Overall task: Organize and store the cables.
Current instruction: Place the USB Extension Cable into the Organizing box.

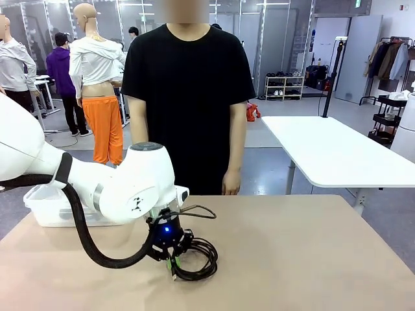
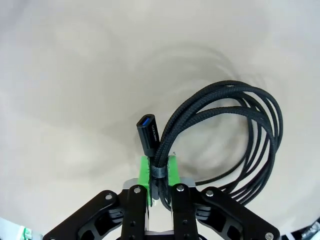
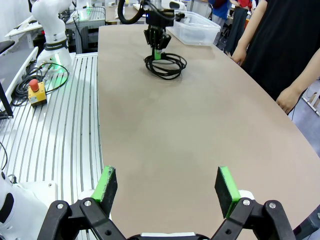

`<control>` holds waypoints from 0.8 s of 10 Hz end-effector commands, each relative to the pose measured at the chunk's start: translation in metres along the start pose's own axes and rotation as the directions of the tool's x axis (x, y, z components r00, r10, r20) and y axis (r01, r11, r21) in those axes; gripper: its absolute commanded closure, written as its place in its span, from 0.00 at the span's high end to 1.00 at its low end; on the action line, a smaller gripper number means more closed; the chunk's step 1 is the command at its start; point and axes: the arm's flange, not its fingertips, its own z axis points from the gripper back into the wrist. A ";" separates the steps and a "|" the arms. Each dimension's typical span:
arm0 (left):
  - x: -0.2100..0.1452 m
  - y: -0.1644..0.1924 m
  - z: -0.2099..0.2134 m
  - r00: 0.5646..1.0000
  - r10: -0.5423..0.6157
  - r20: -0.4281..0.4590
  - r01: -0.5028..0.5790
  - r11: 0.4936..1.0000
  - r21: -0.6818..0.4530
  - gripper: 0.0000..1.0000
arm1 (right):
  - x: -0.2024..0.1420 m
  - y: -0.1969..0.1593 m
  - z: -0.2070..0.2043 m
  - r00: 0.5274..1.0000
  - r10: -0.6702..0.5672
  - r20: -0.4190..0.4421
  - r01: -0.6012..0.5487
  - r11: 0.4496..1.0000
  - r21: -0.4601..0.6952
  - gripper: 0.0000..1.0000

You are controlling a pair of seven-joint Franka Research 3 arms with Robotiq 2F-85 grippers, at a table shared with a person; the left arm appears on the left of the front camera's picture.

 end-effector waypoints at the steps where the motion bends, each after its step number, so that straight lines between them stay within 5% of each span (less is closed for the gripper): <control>1: 0.011 0.024 0.068 0.988 -0.125 0.087 0.127 0.992 -0.017 0.00 | 0.001 -0.001 0.001 1.000 -0.004 0.004 0.004 1.000 -0.005 1.00; 4: 0.031 0.074 0.122 0.949 -0.262 0.174 0.275 0.960 -0.055 0.00 | 0.001 -0.001 0.001 1.000 -0.004 0.004 0.004 1.000 -0.005 1.00; 6: 0.051 0.112 0.137 0.912 -0.325 0.249 0.316 0.946 0.078 0.00 | 0.001 -0.001 0.001 1.000 -0.004 0.004 0.004 1.000 -0.005 1.00; 8: 0.057 0.127 0.142 0.879 -0.386 0.281 0.403 0.915 -0.004 0.00 | 0.001 -0.001 0.001 1.000 -0.004 0.004 0.004 1.000 -0.005 1.00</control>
